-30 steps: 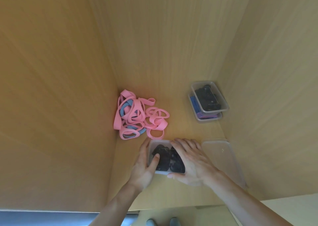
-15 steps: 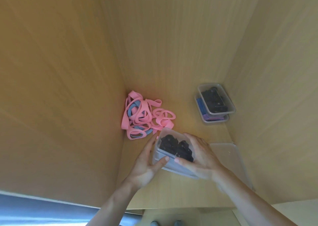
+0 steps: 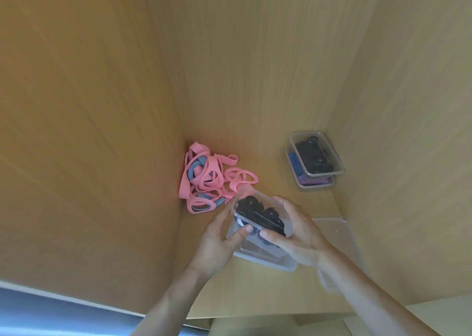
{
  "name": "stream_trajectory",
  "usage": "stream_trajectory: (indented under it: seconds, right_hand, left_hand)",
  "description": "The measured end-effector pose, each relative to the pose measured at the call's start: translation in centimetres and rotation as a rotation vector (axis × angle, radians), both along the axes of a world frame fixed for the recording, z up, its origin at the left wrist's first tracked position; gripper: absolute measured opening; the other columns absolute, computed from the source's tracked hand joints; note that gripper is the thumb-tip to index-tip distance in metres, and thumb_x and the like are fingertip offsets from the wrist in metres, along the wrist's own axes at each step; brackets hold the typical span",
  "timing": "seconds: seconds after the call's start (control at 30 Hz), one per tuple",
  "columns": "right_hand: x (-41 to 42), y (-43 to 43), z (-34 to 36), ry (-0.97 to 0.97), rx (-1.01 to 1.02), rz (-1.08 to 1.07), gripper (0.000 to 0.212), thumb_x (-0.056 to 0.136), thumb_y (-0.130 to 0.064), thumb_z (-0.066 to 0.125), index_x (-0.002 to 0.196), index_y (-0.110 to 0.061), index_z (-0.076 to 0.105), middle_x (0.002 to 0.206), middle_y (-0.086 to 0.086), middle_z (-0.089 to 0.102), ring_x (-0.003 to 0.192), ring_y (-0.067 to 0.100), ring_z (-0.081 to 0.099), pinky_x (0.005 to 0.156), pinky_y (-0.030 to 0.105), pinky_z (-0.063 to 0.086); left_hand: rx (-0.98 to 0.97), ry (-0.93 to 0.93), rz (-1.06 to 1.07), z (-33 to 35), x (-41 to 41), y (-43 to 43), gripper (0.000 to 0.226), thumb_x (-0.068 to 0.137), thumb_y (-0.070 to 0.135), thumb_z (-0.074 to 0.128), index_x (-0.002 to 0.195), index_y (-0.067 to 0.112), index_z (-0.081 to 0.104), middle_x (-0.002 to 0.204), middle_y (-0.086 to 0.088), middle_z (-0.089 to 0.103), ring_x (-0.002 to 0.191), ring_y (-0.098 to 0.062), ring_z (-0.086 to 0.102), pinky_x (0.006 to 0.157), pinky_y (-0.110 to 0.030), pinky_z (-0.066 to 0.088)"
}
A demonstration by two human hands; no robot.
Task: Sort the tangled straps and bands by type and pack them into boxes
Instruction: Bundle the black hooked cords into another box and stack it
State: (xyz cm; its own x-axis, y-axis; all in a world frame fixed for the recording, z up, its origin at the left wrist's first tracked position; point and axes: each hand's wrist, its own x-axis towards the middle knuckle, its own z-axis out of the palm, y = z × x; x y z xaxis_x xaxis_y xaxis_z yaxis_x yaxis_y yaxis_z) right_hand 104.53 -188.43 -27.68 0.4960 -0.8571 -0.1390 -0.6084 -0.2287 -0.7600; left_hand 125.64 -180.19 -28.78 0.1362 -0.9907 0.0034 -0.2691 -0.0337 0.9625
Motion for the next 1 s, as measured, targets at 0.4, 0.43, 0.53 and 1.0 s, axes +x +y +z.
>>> stream_trajectory:
  seconds: [0.4,0.43,0.53,1.0]
  right_hand:
    - [0.5,-0.4,1.4,-0.237,0.204,-0.088,0.097,0.057,-0.086,0.072,0.14,-0.047,0.042,0.145,-0.018,0.048,0.136,-0.001,0.041,0.114,0.036,0.038]
    - [0.5,-0.3,1.5,-0.25,0.215,-0.086,0.097,0.057,-0.085,0.073,0.14,-0.046,0.042,0.144,-0.018,0.048,0.136,-0.004,0.041,0.111,0.03,0.04]
    - [0.5,-0.2,2.3,-0.274,0.23,-0.074,0.089,0.062,-0.076,0.074,0.139,-0.043,0.046,0.14,-0.023,0.052,0.129,-0.012,0.045,0.094,0.015,0.043]
    - [0.3,1.0,6.0,-0.018,-0.246,0.246,0.1,0.068,-0.065,0.076,0.151,-0.056,0.021,0.154,-0.043,0.017,0.144,-0.011,0.018,0.116,0.024,0.024]
  left_hand:
    - [-0.034,0.041,0.046,2.0,0.0,-1.3,0.058,0.091,0.029,0.074,0.143,0.039,0.05,0.135,0.018,0.062,0.132,-0.009,0.053,0.114,-0.048,0.04]
    - [-0.03,0.043,0.048,2.1,0.0,-1.3,0.058,0.09,0.031,0.074,0.142,0.04,0.051,0.135,0.019,0.062,0.132,-0.01,0.053,0.113,-0.049,0.04]
    - [-0.025,0.048,0.049,2.2,0.1,-1.4,0.057,0.09,0.035,0.075,0.141,0.041,0.052,0.136,0.018,0.062,0.132,-0.01,0.053,0.113,-0.048,0.041]
    - [-0.031,0.286,0.19,4.2,0.4,-2.8,0.026,0.104,0.022,0.05,0.121,0.019,0.07,0.116,0.003,0.075,0.112,-0.014,0.068,0.097,-0.036,0.053]
